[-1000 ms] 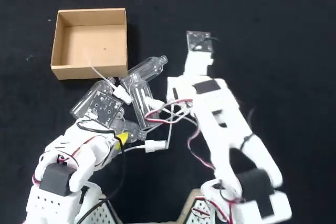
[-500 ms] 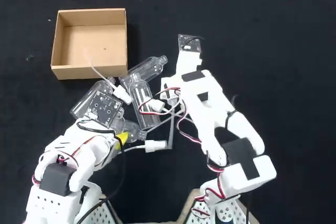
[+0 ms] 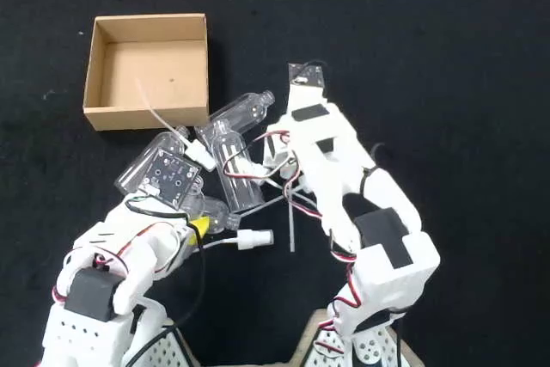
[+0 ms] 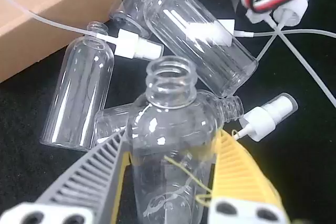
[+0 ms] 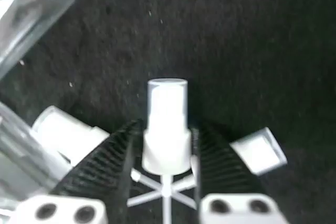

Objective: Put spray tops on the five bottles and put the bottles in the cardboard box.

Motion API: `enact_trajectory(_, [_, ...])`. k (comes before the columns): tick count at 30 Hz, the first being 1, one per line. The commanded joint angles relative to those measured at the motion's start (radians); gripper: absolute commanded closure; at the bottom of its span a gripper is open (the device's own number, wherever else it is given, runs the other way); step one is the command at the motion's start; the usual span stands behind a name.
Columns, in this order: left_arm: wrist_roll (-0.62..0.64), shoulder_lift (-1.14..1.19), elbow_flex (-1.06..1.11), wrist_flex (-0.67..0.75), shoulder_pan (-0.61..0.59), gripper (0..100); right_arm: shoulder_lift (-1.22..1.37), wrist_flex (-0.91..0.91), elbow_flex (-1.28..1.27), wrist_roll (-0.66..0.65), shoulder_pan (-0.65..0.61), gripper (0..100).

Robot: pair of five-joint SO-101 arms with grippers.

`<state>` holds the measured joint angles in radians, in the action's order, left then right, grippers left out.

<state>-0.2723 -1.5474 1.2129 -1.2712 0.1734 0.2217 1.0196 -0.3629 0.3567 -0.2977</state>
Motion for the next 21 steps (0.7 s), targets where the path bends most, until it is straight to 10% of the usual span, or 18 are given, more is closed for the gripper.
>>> enact_trajectory(1, [0.008,-0.009,-0.061,-0.005,0.004,85,-0.061,0.092,0.102,-0.051,0.018,97.7])
enact_trajectory(11, [0.009,-0.009,-0.061,-0.005,0.004,85,-0.314,0.359,0.240,-0.333,0.396,97.3])
enact_trajectory(21, [0.009,-0.009,-0.061,-0.005,0.004,85,-0.110,0.038,0.015,-0.875,0.821,97.2])
